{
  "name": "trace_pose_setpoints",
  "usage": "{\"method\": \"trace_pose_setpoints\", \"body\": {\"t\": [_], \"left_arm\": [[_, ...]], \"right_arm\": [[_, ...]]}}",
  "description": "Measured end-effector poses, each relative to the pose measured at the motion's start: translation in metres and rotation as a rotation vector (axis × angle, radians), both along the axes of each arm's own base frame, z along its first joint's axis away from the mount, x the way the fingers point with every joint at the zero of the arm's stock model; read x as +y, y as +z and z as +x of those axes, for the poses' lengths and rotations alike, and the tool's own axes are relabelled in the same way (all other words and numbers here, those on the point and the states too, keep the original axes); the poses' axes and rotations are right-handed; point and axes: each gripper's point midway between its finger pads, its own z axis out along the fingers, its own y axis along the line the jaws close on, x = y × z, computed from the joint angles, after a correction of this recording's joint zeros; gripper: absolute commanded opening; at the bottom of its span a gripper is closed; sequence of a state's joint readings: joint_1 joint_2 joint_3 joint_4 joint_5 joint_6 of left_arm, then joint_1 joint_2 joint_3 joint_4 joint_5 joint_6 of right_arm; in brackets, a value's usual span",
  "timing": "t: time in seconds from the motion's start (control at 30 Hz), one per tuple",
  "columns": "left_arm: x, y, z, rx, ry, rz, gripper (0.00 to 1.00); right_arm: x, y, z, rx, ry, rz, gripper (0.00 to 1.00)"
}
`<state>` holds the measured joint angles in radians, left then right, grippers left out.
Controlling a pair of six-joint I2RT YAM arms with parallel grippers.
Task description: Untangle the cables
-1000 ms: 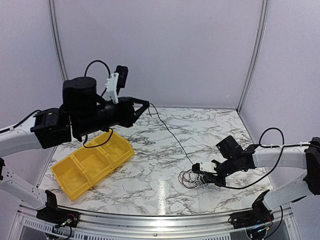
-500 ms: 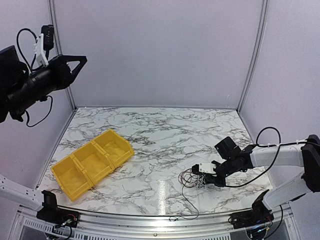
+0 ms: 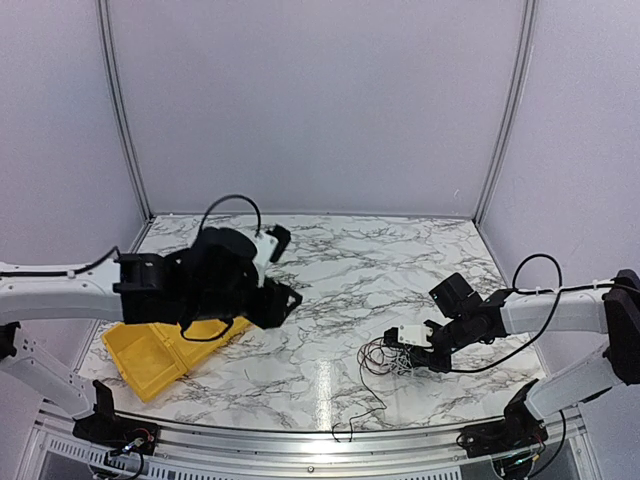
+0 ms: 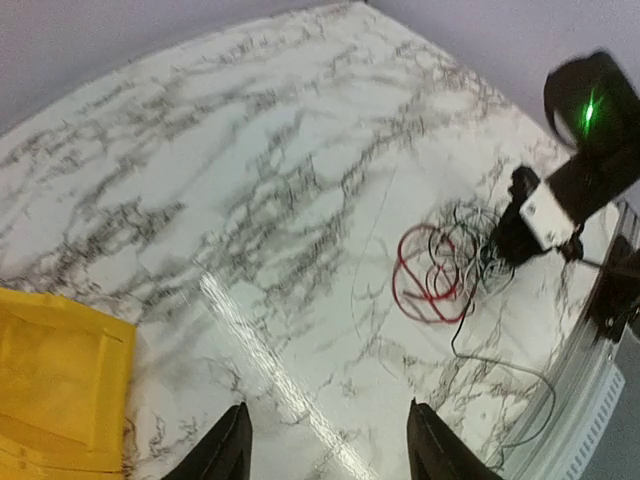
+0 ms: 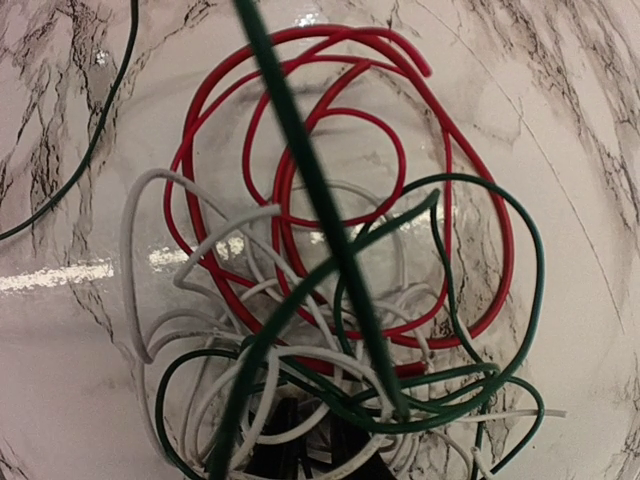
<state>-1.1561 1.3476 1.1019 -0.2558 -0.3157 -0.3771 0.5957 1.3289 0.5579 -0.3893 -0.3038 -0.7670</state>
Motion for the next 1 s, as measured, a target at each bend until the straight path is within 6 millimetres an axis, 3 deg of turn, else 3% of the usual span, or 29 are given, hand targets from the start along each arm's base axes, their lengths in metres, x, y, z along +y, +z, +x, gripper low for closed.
{"method": "trace_pose_setpoints", "body": {"t": [0.03,0.13,0.2,0.33,0.53,0.67,0.87,1.0], "left_arm": [[-0.006,-0.032,-0.007,0.046,-0.037,0.042,0.57],[-0.021,-0.090,-0.026,0.132,-0.129,0.088,0.58],[-0.038,-0.111,-0.035,0.166,-0.185,0.079,0.59],[-0.077,-0.134,-0.045,0.188,-0.290,0.051,0.58],[-0.122,-0.156,-0.047,0.182,-0.389,0.045,0.52],[-0.143,-0.162,-0.041,0.168,-0.412,0.036,0.38],[-0.155,-0.168,-0.036,0.164,-0.414,0.028,0.02],[-0.153,-0.164,-0.032,0.159,-0.392,0.019,0.00]], "right_arm": [[0.000,0.000,0.000,0.000,0.000,0.000,0.14],[0.000,0.000,0.000,0.000,0.000,0.000,0.14],[0.000,0.000,0.000,0.000,0.000,0.000,0.14],[0.000,0.000,0.000,0.000,0.000,0.000,0.15],[0.000,0.000,0.000,0.000,0.000,0.000,0.15],[0.000,0.000,0.000,0.000,0.000,0.000,0.15],[0.000,0.000,0.000,0.000,0.000,0.000,0.15],[0.000,0.000,0.000,0.000,0.000,0.000,0.15]]}}
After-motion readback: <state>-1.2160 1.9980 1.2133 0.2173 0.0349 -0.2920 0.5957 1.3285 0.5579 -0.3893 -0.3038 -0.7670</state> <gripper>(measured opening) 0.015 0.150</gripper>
